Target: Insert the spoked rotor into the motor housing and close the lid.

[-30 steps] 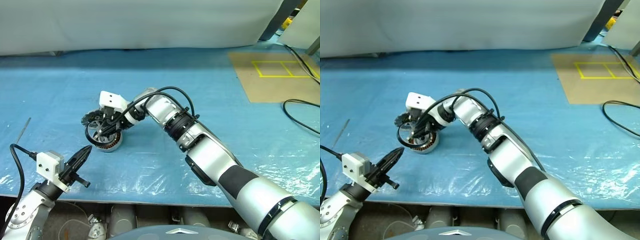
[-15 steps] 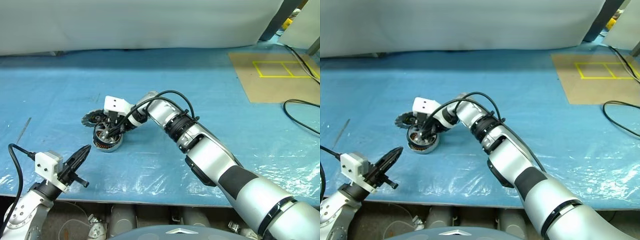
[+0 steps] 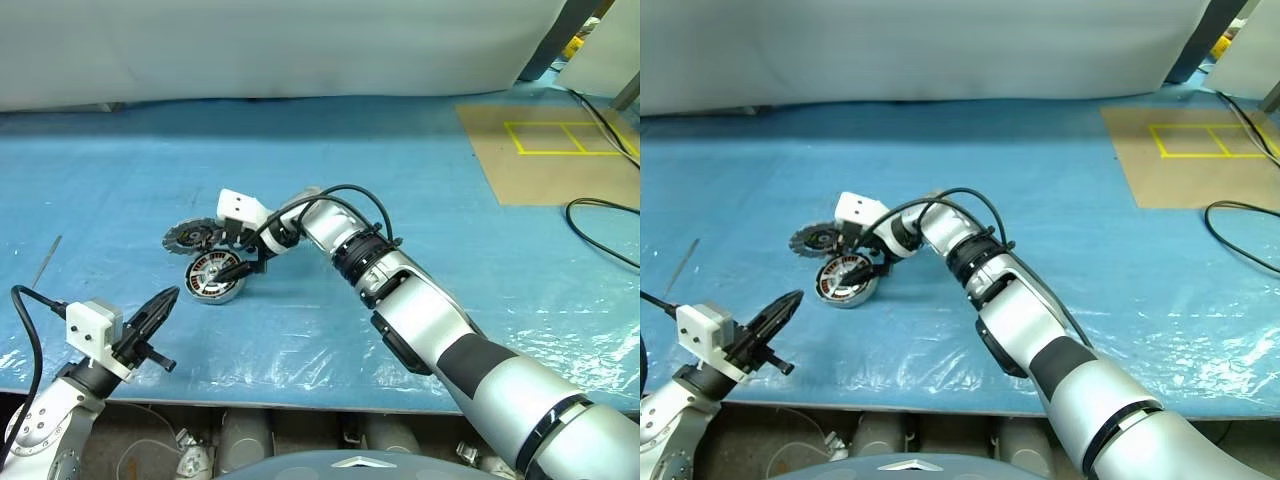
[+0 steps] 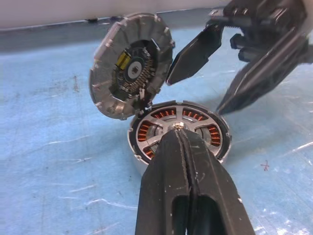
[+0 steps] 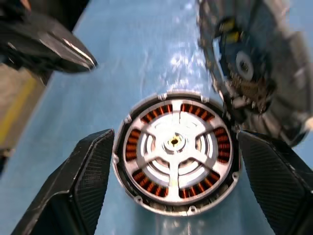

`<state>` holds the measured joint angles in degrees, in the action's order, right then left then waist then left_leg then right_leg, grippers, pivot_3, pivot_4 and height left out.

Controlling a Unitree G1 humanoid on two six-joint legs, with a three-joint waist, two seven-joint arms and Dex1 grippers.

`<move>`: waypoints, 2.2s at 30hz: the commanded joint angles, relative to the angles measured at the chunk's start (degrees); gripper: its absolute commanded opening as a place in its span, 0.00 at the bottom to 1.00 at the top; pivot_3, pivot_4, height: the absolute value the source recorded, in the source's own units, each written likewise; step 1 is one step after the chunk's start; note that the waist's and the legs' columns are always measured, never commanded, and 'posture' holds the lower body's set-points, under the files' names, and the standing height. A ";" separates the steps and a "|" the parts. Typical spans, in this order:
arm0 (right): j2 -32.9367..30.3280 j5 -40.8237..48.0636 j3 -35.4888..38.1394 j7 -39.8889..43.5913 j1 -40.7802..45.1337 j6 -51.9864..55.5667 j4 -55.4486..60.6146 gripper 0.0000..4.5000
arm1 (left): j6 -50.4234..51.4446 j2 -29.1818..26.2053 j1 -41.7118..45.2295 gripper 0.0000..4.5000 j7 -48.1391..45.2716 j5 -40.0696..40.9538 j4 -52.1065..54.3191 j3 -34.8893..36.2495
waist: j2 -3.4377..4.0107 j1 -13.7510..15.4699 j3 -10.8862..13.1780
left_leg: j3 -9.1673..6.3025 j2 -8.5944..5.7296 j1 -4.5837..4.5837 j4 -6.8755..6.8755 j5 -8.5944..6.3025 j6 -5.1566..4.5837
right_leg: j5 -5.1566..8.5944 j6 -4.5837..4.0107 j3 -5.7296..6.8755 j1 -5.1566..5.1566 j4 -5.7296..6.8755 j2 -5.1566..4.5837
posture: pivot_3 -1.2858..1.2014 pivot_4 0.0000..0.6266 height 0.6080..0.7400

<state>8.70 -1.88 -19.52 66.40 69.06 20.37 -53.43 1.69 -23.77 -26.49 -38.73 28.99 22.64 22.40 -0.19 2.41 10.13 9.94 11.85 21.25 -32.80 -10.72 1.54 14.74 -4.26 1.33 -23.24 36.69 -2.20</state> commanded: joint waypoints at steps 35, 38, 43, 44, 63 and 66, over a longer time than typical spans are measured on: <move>-2.20 8.23 -0.71 -5.56 -14.85 -5.61 21.77 0.01 | -3.96 -2.94 25.65 0.00 7.37 -2.68 -15.07 4.08 | -0.14 0.20 -0.05 | -0.04 -0.03 -0.09 -0.13 0.13 0.19 | -0.02 0.03 -0.03 0.13 0.08 -0.01 | 0.52 0.24 1.00; -6.82 11.57 -0.40 0.16 -16.88 1.16 30.13 0.01 | -3.96 -5.02 31.58 0.00 4.59 -2.50 -19.80 2.94 | -0.25 0.54 -0.11 | -0.08 -0.06 -0.05 -0.13 0.13 0.19 | -0.04 0.06 0.02 0.14 0.07 -0.02 | 0.52 0.24 1.00; -16.19 17.06 0.04 4.39 -21.50 13.53 44.49 0.01 | -1.32 -9.06 44.29 0.00 -4.87 -1.47 -31.25 -1.52 | -0.36 1.69 -0.17 | -0.15 -0.09 -0.06 -0.17 0.14 0.20 | -0.18 0.29 0.08 0.23 0.05 -0.03 | 0.52 0.24 1.00; -17.30 17.18 0.42 3.40 -22.25 14.70 46.03 0.01 | 0.69 -9.66 46.30 0.00 -7.85 -0.10 -32.68 -2.47 | -0.37 1.73 -0.17 | -0.15 -0.11 -0.08 -0.19 0.15 0.21 | -0.19 0.31 0.06 0.23 0.06 -0.04 | 0.52 0.24 1.00; -24.61 21.66 6.50 -7.60 -27.23 22.13 54.84 0.01 | 18.00 -15.73 49.04 0.00 -26.58 -4.05 -38.56 -16.55 | -0.35 1.71 -0.16 | -0.13 -0.17 -0.04 0.04 0.15 0.26 | -0.18 0.30 0.04 0.13 0.01 -0.10 | 0.52 0.24 1.00; -24.19 21.26 6.52 -8.32 -26.14 20.84 53.04 0.01 | 18.84 -15.58 45.04 0.00 -25.54 -5.02 -34.61 -17.19 | -0.36 1.71 -0.16 | -0.14 -0.14 -0.02 0.04 0.15 0.26 | -0.07 0.12 0.09 0.13 0.01 -0.09 | 0.52 0.24 1.00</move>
<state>-15.81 18.27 -14.09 58.53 41.21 42.64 -0.64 20.08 -39.00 19.77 -64.54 23.85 -15.56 5.55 -0.54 4.13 9.97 9.81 11.69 21.22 -32.77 -10.56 1.80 14.69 -4.17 1.42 -23.10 36.70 -2.30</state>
